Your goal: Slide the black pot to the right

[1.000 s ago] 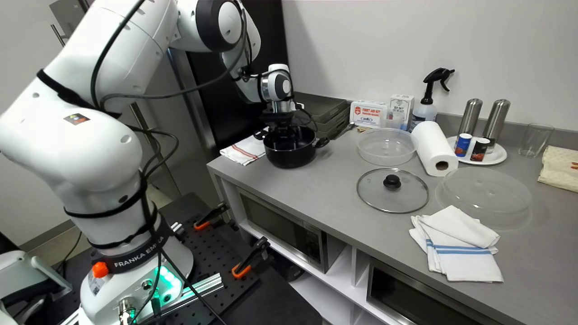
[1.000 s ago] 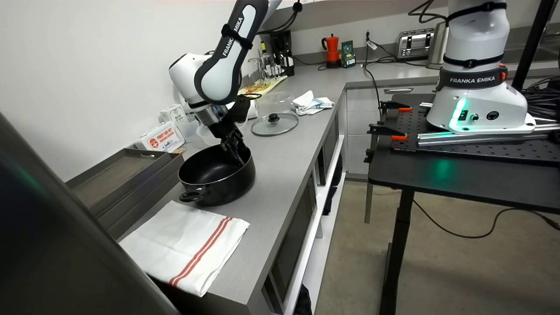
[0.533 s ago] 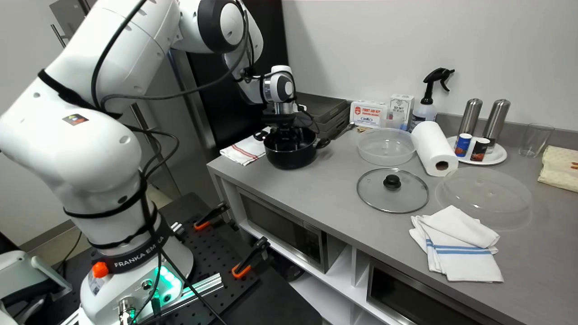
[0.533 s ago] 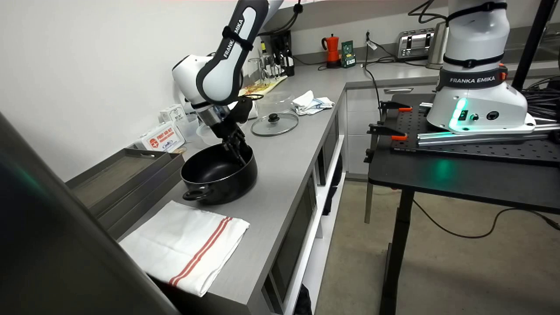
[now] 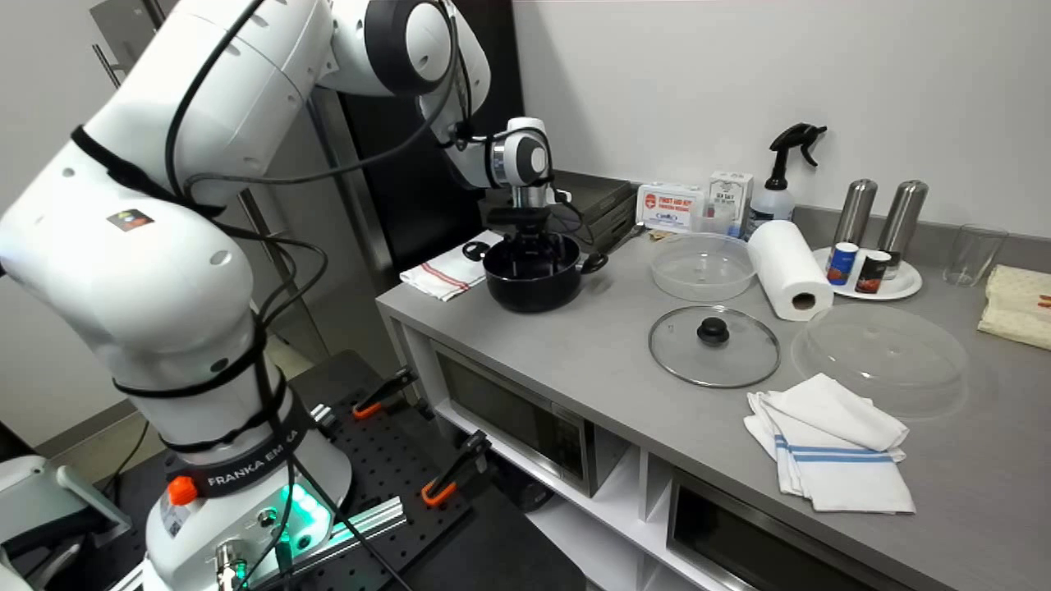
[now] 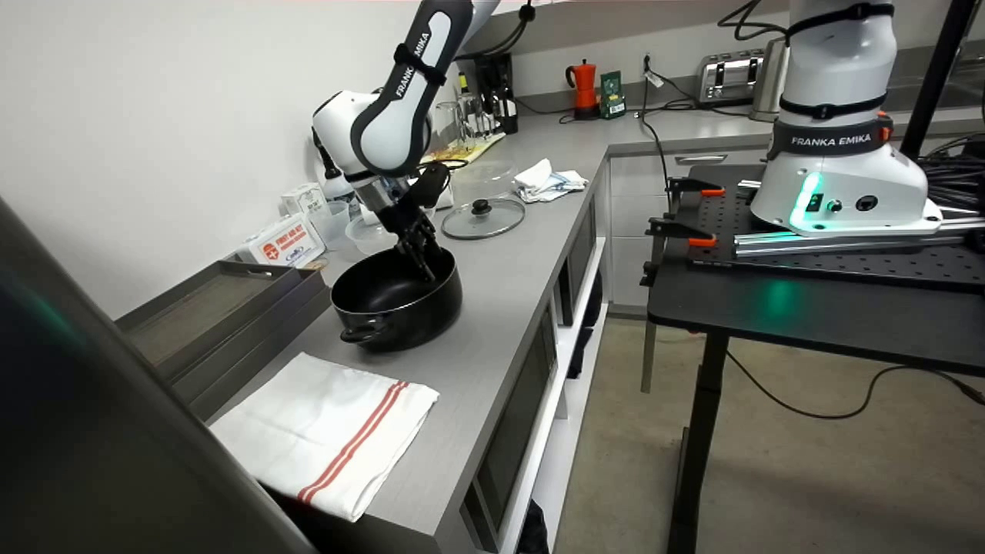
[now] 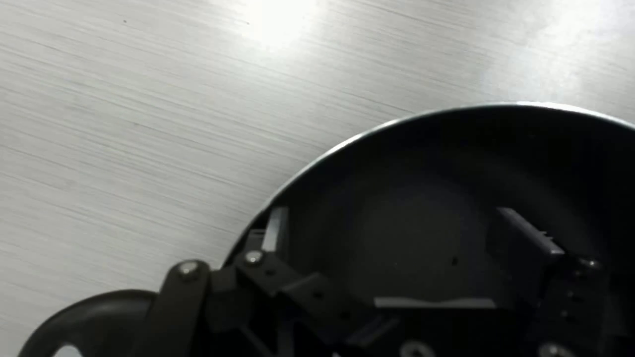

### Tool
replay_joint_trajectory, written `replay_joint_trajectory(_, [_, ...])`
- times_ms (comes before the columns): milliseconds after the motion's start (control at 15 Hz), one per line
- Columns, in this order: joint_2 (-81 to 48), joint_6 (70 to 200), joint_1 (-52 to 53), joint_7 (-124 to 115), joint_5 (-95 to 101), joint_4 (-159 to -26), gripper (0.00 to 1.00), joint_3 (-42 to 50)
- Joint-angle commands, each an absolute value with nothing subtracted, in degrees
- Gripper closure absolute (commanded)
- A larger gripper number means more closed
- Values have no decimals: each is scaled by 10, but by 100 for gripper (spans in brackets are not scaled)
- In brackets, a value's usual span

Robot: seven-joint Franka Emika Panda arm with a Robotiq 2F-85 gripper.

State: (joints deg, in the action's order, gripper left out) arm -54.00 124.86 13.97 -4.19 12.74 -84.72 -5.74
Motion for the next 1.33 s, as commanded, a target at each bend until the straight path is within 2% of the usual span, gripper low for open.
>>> replay_joint_trajectory(0, [-535, 1239, 125, -19, 110, -846, 0, -51])
replay_joint_trajectory(1267, [-516, 1254, 23, 24, 77, -880, 0, -32])
